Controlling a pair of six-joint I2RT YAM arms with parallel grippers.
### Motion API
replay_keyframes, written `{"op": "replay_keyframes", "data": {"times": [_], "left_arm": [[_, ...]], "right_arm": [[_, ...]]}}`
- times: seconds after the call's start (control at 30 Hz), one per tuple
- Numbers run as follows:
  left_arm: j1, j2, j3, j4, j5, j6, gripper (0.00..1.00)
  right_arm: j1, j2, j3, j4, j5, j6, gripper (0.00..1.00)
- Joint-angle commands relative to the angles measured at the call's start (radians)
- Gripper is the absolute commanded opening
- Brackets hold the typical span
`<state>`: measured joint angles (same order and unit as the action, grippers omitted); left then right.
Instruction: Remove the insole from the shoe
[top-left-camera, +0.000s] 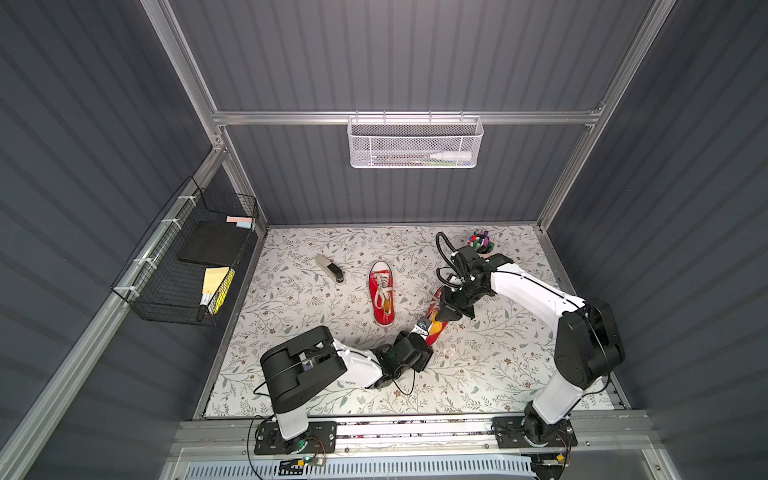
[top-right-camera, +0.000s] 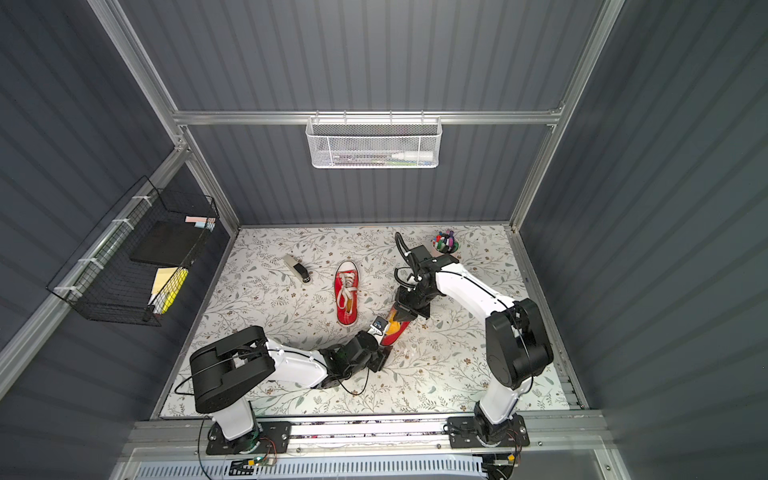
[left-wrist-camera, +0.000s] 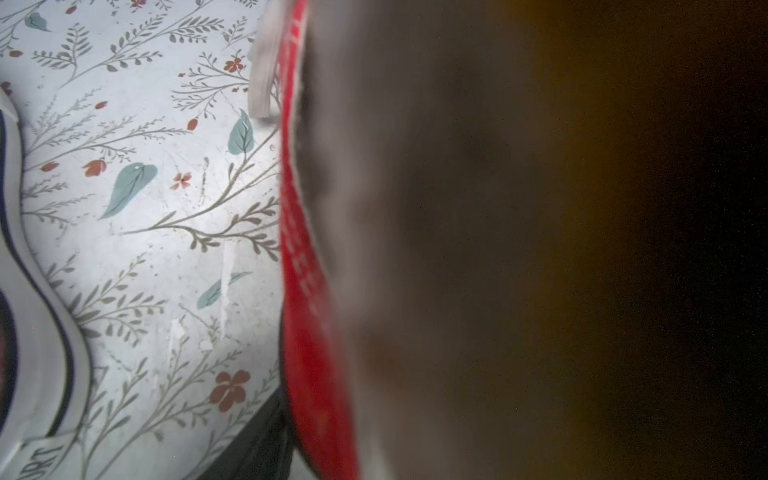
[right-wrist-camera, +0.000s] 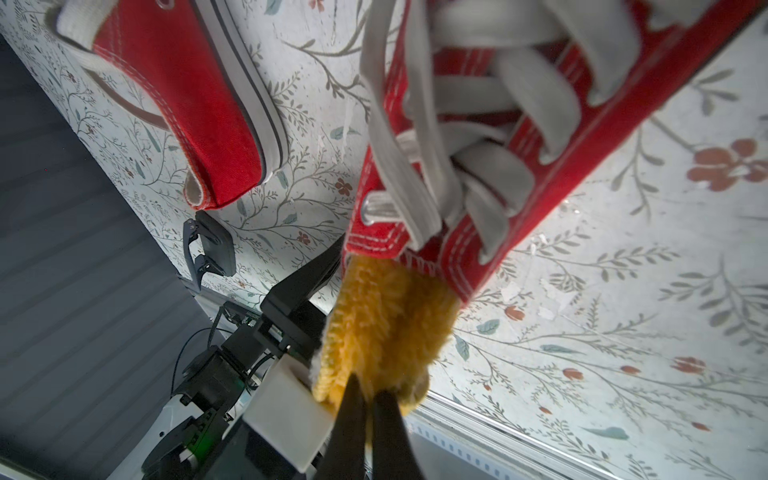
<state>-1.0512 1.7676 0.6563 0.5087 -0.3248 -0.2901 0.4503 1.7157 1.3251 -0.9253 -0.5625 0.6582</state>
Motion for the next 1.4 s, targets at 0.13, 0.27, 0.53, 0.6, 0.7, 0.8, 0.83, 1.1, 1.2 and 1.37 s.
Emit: {"op": "replay_keyframes", "data": {"times": [0.13, 0.27, 0.53, 0.6, 0.7, 0.8, 0.83, 1.1, 1.2, 1.37], "left_arm": [[0.003, -0.213, -0.115, -0.037, 0.064, -0.015, 0.85], [0.005, -0.317, -0.108, -0.127, 0.152, -0.065, 0.84], [0.113, -0.228, 0.102, -0.390, 0.293, -0.316, 0.78], [0.142, -0.181, 0.144, -0.404, 0.350, -0.358, 0.76], [0.157, -0.133, 0.185, -0.406, 0.397, -0.391, 0.75], [0.167, -0.086, 0.213, -0.403, 0.438, -0.416, 0.73], [0.170, -0.071, 0.221, -0.402, 0.450, -0.424, 0.72], [0.181, 0.031, 0.289, -0.326, 0.520, -0.488, 0.74], [0.184, 0.065, 0.311, -0.324, 0.515, -0.523, 0.72], [0.188, 0.081, 0.302, -0.272, 0.507, -0.574, 0.72]], "right_arm": [[-0.009, 0.042, 0.039, -0.064, -0.047, -0.083, 0.00], [-0.009, 0.051, 0.033, -0.078, -0.031, -0.124, 0.00], [-0.012, 0.016, -0.006, -0.104, -0.018, -0.185, 0.00], [-0.012, 0.003, -0.018, -0.102, -0.019, -0.190, 0.00], [-0.013, -0.013, -0.033, -0.098, -0.019, -0.197, 0.00], [-0.015, -0.022, -0.042, -0.097, -0.017, -0.203, 0.00], [-0.015, -0.024, -0.042, -0.099, -0.014, -0.207, 0.00], [-0.016, -0.024, -0.046, -0.101, -0.009, -0.225, 0.00], [-0.016, -0.025, -0.046, -0.101, -0.014, -0.229, 0.00], [-0.018, -0.038, -0.047, -0.108, -0.010, -0.241, 0.00]]}}
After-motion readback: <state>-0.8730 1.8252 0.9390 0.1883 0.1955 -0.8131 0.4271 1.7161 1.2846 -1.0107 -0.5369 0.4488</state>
